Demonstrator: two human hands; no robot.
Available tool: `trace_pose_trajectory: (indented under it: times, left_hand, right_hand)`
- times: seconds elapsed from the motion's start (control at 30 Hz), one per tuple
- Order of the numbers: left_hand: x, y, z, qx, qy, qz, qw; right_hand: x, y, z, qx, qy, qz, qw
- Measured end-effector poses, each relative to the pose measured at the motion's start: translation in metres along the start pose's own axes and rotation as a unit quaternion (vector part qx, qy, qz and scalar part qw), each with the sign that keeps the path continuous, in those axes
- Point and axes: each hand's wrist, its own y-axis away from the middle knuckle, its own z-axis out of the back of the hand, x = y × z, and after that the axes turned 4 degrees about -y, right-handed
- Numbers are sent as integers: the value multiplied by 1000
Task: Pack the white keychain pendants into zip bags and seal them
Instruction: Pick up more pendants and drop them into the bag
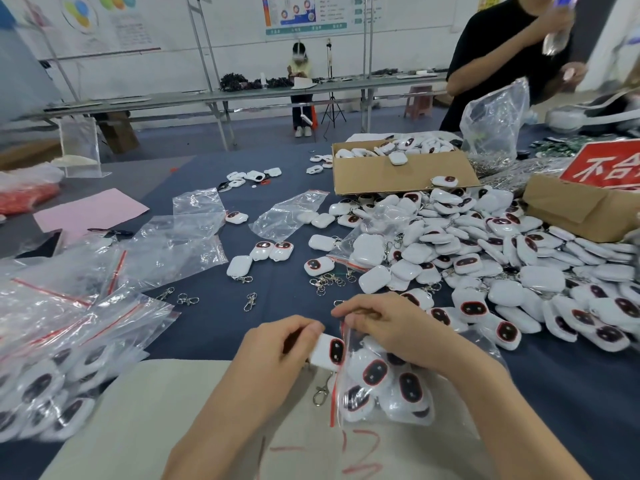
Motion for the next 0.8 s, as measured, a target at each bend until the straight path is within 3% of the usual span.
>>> trace_pose_trajectory:
  times: [0.3,0.5,0.57,0.8]
  left_hand:
    - [-9,1,-15,5,160,71,985]
    - [-12,2,-23,61,369,170,912]
    - [-9,1,-23,61,385,188,902]
    - [-12,2,-30,50,350,135,925]
  right_hand:
    - [6,2,-1,-25,-108,19,994]
    - [11,4,4,-48,-139,17,989]
    - [13,5,4,-48,-132,17,990]
    - [11,3,1,-58,-112,26,992]
